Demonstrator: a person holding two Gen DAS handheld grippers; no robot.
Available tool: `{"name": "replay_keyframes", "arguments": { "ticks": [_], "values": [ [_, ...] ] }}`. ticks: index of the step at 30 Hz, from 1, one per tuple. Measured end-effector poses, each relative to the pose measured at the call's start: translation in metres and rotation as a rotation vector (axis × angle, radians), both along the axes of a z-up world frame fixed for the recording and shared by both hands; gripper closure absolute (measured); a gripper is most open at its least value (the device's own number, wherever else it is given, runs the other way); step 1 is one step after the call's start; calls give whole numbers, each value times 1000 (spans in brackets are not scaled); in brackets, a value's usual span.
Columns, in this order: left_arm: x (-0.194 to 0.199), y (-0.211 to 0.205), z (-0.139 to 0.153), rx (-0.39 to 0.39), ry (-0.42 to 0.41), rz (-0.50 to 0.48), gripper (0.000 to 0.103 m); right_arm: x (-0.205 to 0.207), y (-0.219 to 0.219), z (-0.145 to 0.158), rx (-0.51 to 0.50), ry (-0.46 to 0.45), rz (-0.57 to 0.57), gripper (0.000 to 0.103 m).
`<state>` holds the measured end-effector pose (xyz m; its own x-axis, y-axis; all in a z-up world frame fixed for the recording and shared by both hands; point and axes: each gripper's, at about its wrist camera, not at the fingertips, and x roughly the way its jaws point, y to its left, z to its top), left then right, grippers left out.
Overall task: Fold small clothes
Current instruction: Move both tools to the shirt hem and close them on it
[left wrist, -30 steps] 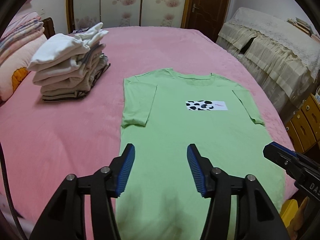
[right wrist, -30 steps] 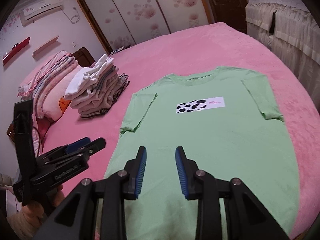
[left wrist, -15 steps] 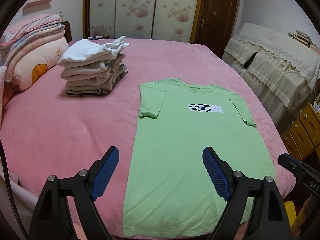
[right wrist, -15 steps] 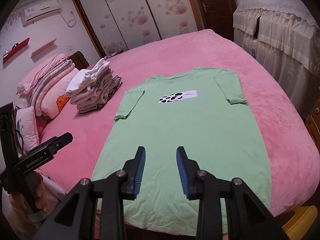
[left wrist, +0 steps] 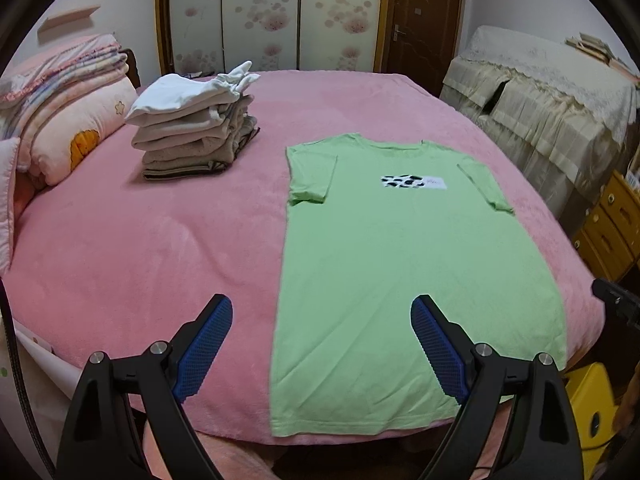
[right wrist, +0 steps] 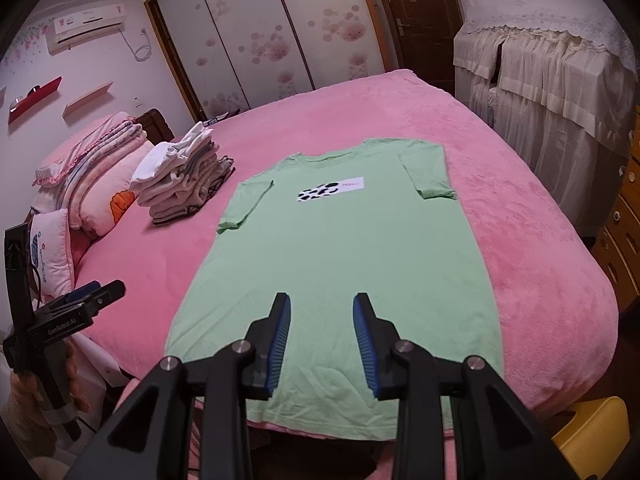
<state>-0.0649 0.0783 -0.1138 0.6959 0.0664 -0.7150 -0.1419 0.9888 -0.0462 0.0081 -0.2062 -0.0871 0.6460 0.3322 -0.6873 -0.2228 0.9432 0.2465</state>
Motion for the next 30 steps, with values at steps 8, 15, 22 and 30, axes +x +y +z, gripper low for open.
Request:
{"name": "replay_keyframes", "arguments": {
  "ticks": [8,15,22,30],
  "values": [
    [-6,28,-48,-42,113,-37,13,-3,-54,-48,-49,101,-45,70],
    [2,40,-108,-111,259,-76,13,-2,-99,-91,-63,201,-71,70],
    [3,63,-149,-235,322,-69,13,0,-137,-126,20,288,-105,70],
    [3,72,-164,-322,302,-105,15,5,-143,-152,43,325,-69,70]
  ]
}}
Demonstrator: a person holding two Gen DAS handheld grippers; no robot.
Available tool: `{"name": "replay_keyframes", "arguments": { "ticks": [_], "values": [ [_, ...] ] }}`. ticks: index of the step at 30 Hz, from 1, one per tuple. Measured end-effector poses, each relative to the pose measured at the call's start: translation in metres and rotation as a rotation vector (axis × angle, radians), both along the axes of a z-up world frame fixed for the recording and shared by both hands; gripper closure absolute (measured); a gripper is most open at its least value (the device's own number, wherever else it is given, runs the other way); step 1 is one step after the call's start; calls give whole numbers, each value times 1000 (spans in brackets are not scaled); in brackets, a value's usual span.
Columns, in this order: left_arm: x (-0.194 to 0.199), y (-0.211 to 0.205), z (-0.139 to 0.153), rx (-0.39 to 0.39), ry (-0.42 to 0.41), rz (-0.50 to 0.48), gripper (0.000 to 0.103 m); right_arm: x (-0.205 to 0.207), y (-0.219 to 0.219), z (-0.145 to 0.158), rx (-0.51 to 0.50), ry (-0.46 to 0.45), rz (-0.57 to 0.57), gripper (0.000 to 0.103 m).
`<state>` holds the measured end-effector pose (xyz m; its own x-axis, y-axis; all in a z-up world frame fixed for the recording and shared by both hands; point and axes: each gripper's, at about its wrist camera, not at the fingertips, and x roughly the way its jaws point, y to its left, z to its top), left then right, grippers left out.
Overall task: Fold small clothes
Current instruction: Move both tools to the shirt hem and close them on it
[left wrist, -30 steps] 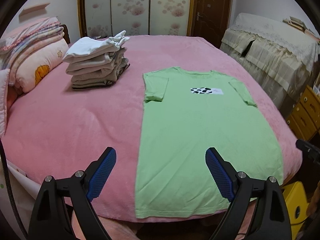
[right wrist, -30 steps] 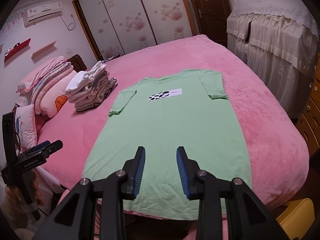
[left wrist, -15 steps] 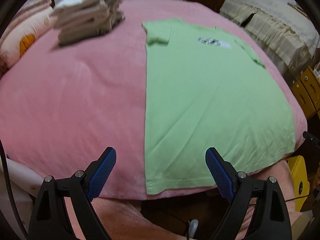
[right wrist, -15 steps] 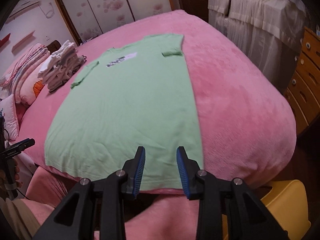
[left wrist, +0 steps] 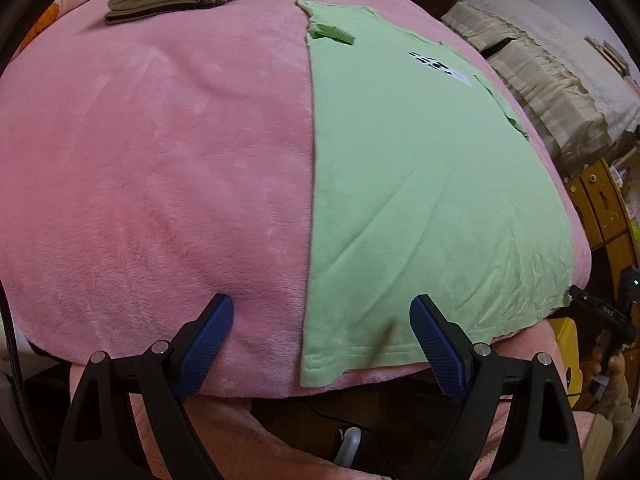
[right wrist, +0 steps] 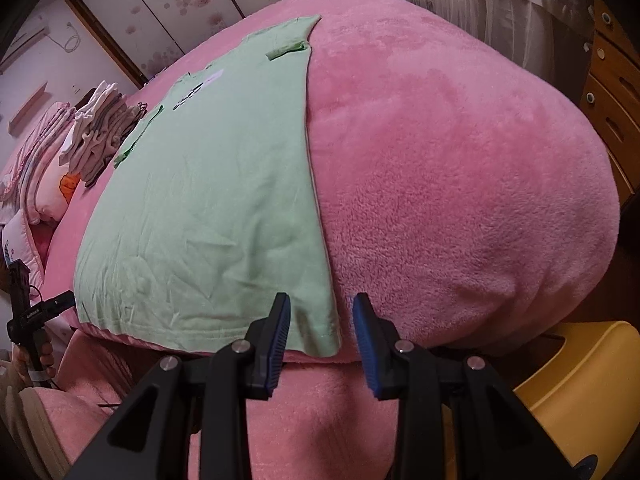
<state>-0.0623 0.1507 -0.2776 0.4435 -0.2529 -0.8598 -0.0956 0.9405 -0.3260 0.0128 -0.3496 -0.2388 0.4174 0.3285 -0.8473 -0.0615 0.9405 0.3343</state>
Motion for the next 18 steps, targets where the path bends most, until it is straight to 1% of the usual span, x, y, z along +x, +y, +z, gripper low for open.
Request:
{"name": "replay_keyframes", "arguments": {
  "ticks": [7,9,10,12,13,14,16,18],
  "values": [
    [-5,-6,-4,-27,4,-50,23,6,3,-12,14,17,32,70],
    [-6,-8,-6,-37,16,-66,34,6,5,-13,23,19,46,70],
    [-6,-9,-8,-44,23,-76,37,6,5,-14,22,17,51,70],
    [-8,-11,-10,-61,39,-96,48,4,7,-13,21,14,65,71],
    [-8,-12,-12,-71,50,-111,51,4,7,-14,20,15,71,71],
    [-9,-13,-13,-72,55,-116,52,4,8,-14,16,16,78,71],
    [-8,-12,-16,-79,59,-111,52,3,9,-14,13,16,81,71],
    [-8,-8,-20,-105,63,-91,52,5,7,-15,19,17,76,71]
  ]
}}
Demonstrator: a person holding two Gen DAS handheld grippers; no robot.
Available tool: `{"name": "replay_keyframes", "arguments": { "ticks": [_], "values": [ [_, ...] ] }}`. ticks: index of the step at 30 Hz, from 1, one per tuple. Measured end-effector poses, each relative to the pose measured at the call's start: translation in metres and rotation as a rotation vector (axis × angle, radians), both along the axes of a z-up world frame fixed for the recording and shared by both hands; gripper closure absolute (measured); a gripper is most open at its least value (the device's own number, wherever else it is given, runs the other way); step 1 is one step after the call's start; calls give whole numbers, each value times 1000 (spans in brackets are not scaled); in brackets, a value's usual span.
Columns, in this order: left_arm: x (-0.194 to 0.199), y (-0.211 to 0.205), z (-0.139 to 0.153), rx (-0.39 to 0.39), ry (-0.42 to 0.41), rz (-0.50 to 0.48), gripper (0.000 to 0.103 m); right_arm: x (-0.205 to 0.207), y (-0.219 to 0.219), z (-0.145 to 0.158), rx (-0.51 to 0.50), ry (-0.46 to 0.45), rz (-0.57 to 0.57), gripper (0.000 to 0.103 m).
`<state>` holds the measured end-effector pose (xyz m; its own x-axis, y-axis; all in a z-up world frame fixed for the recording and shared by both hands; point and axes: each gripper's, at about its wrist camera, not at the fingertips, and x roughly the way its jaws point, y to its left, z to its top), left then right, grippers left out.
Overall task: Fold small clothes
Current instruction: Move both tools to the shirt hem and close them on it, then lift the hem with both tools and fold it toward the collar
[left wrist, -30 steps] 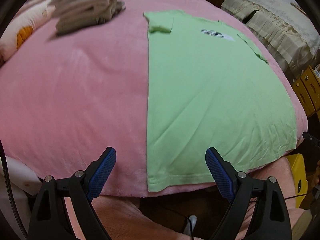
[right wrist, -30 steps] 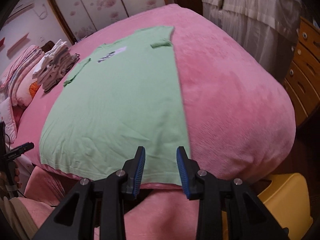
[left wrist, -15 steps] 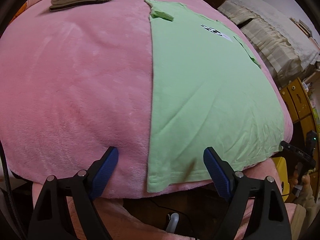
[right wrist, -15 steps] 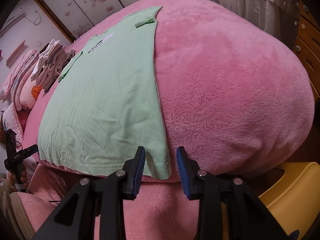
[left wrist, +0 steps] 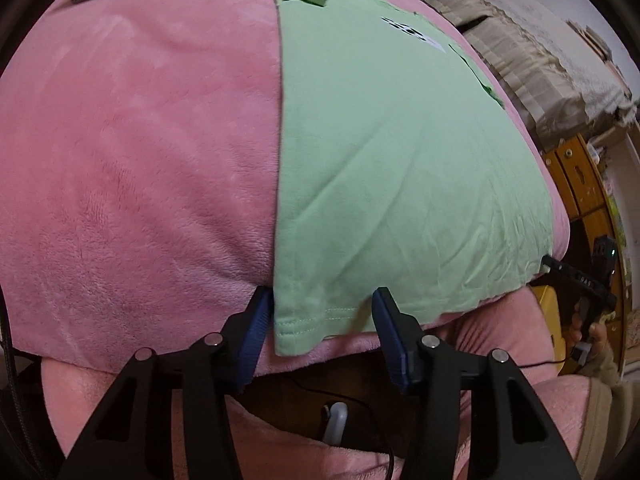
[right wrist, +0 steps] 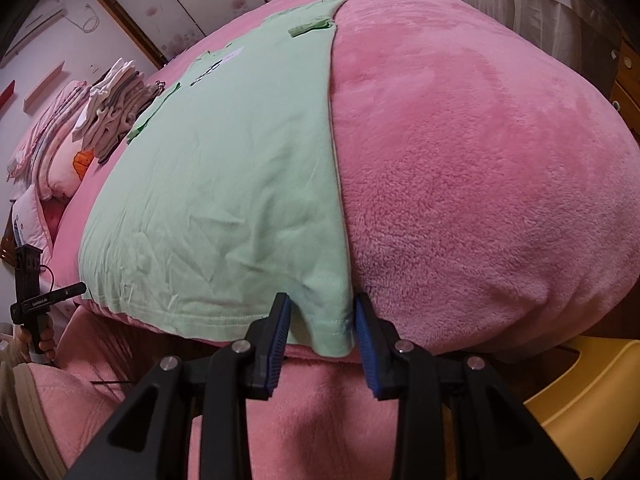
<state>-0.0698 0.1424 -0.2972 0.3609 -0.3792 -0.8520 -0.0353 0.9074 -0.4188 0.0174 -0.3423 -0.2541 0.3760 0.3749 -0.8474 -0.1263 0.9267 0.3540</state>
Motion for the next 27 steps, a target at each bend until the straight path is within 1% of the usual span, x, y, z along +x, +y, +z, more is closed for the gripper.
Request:
{"name": "replay_keyframes", "arguments": {
  "ticks": [1,2,3,4,5,6,8,10,12,14,18,21,24,27],
  "values": [
    [0,1,-1,-8,2,6,53,1,0,-1,4,1,-3,71],
    [0,2,-2,-12,6,12,56,1,0,-1,7,1,-5,71],
    [0,2,-2,-4,8,13,69,2,0,-1,8,1,-4,72],
    [0,1,-2,12,16,4,81,1,1,-1,5,-2,-2,80],
    [0,-1,-2,13,26,-9,96,1,2,-1,6,-2,5,91],
    [0,-3,-3,16,32,-15,96,1,2,0,6,-2,10,96],
    [0,-11,2,68,28,-27,96,-1,6,4,-16,-13,18,99],
    [1,-20,8,119,29,-45,97,-3,10,10,-38,-28,23,99],
    [0,-25,15,125,23,-54,97,-7,12,21,-41,-57,27,99],
    [-1,-29,28,109,1,-58,97,-11,11,36,-22,-91,27,99],
    [-1,-30,53,57,-52,-56,98,-15,9,64,15,-153,24,99],
    [0,-23,68,-5,-78,-14,98,-15,5,87,78,-195,11,99],
    [4,-2,90,-126,-135,87,98,-11,1,109,151,-235,-4,99],
    [7,15,110,-204,-195,169,98,-3,-1,128,222,-267,-18,99]
  ]
}}
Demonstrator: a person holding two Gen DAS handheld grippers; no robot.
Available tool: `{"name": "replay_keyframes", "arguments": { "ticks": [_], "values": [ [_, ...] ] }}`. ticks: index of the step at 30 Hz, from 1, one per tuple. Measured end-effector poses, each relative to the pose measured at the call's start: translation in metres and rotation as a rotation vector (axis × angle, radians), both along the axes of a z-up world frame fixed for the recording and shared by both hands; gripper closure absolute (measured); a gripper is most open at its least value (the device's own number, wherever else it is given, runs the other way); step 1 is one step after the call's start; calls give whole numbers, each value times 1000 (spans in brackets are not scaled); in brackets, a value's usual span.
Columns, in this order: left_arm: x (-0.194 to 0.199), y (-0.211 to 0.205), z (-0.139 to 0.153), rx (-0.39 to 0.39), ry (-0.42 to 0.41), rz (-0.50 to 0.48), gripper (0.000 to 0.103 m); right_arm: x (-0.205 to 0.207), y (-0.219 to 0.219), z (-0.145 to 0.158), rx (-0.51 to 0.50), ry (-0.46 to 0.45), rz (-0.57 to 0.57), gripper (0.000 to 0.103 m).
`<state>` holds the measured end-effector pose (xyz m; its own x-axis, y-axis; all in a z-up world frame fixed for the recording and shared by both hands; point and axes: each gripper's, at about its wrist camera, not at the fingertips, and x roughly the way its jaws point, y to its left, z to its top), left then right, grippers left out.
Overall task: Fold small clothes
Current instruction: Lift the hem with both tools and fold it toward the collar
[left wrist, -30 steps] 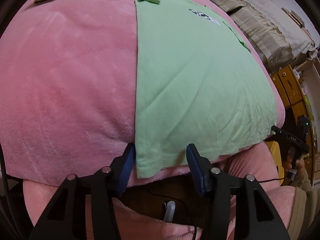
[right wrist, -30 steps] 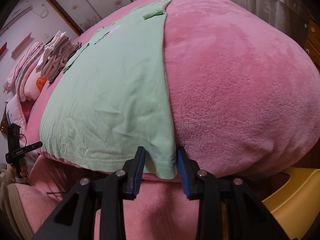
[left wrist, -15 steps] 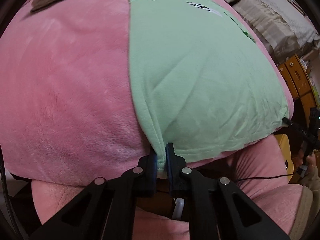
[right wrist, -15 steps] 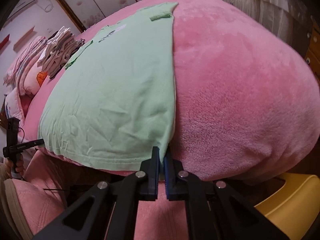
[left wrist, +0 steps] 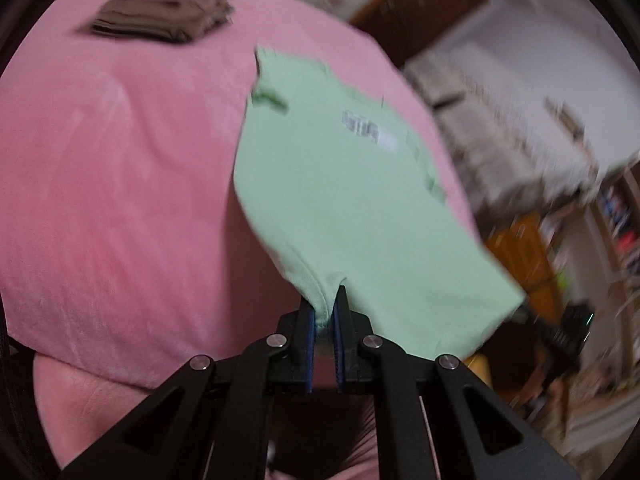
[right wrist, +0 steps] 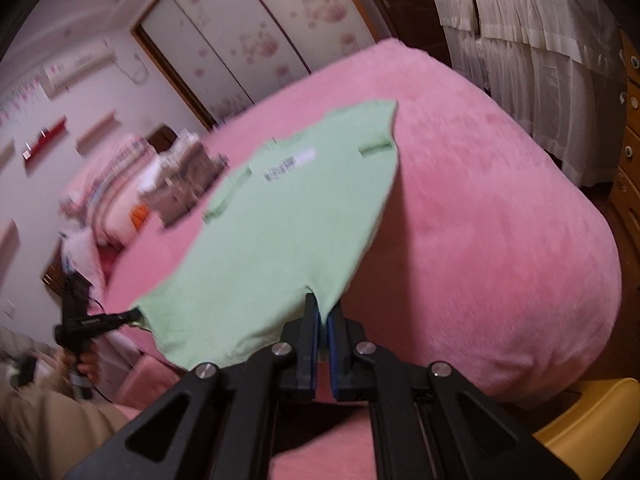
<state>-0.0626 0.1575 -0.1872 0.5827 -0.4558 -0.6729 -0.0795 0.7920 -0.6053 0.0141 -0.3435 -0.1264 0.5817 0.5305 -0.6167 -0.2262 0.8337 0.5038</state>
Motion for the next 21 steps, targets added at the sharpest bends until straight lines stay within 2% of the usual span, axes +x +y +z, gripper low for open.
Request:
{"name": "replay_keyframes", "arguments": {
  "ticks": [5,11,13,16,21],
  "values": [
    [25,18,37,-27,-68,96,97,29,-2,29,91,-42,-13,99],
    [89,39,72,-13,-101,213,97,105,-13,56,186,-57,-87,99],
    [119,44,76,-18,-98,246,97,136,-12,63,204,-57,-110,99],
    [174,43,77,22,-91,279,97,188,-5,64,190,-44,-143,99],
    [250,45,65,60,-55,301,97,268,4,46,188,3,-207,99]
  ]
}}
